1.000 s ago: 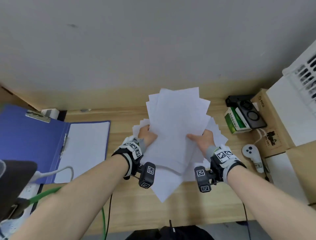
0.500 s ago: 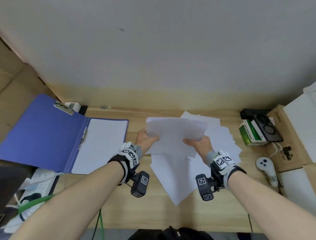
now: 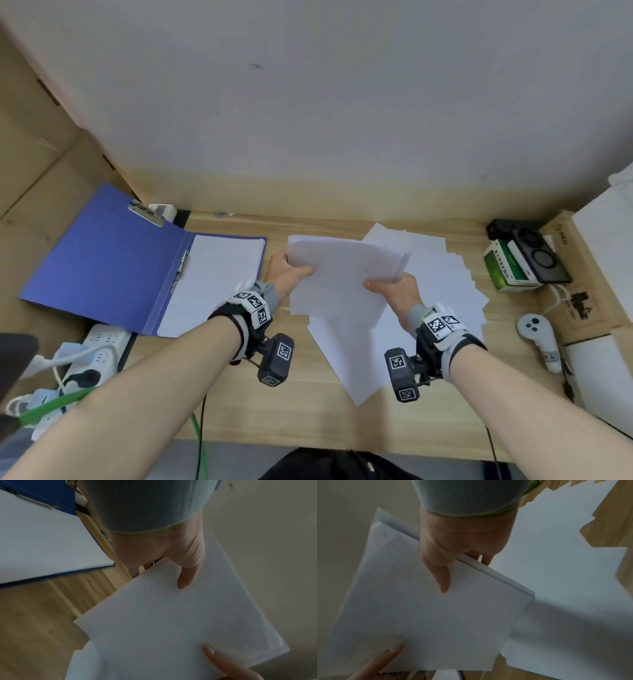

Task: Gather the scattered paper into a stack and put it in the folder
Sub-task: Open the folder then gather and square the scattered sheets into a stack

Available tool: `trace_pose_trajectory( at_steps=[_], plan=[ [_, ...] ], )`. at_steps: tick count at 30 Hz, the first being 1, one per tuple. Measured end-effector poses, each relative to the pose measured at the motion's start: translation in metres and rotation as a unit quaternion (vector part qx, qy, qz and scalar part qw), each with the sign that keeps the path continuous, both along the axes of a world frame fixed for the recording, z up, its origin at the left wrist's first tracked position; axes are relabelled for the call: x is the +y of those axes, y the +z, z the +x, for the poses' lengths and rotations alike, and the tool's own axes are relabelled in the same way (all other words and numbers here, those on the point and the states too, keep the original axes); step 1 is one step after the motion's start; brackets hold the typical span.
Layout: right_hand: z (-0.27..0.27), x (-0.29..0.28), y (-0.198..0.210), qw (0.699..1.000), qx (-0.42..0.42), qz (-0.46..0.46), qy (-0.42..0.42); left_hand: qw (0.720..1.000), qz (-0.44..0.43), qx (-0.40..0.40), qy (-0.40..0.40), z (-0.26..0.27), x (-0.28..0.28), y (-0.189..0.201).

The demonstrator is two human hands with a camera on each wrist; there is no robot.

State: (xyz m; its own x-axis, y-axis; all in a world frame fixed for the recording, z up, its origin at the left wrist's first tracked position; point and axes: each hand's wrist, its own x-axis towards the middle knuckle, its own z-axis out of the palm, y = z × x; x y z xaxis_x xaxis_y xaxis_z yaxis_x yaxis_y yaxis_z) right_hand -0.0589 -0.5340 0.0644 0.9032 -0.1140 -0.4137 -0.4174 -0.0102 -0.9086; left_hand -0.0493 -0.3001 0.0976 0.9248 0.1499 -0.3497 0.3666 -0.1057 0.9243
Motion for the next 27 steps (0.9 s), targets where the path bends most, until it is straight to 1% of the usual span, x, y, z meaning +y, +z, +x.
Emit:
trace_pose_trajectory(
  at_steps=[3,7,10,13,14,17,21,23,27],
  plan=[
    [-0.008,0.0,-0.002,1.0,-0.001,0.021,-0.004,1.0,0.014,-0.003,0.009,-0.011,-0.01,-0.005],
    [-0.004,0.001,0.008,0.998,-0.026,0.05,0.002,0.999,-0.004,-0.033,0.012,-0.018,-0.012,0.006],
    [-0.009,-0.002,-0.002,0.997,-0.034,0.065,0.013,0.999,-0.003,-0.041,0.01,-0.031,-0.01,0.007],
    [-0.021,0.0,-0.022,0.999,-0.003,0.035,0.033,1.0,0.005,0.002,-0.023,-0.045,-0.011,-0.001],
    [-0.023,0.002,-0.026,0.999,0.008,0.028,0.03,1.0,0.012,0.013,-0.022,-0.048,-0.011,-0.004],
    [-0.024,0.011,-0.028,0.999,0.008,0.031,0.025,0.999,0.034,0.002,0.007,-0.051,-0.008,-0.005],
    [-0.014,0.024,-0.02,0.999,-0.005,0.038,0.036,0.999,0.038,-0.022,0.009,-0.044,0.011,-0.005],
    [-0.016,0.032,-0.02,0.999,0.001,0.039,0.038,0.999,0.045,-0.015,0.007,-0.043,0.023,-0.013],
    [-0.03,0.05,-0.04,0.998,0.043,0.013,0.033,0.996,0.06,0.058,-0.021,-0.052,0.044,-0.043]
  ],
)
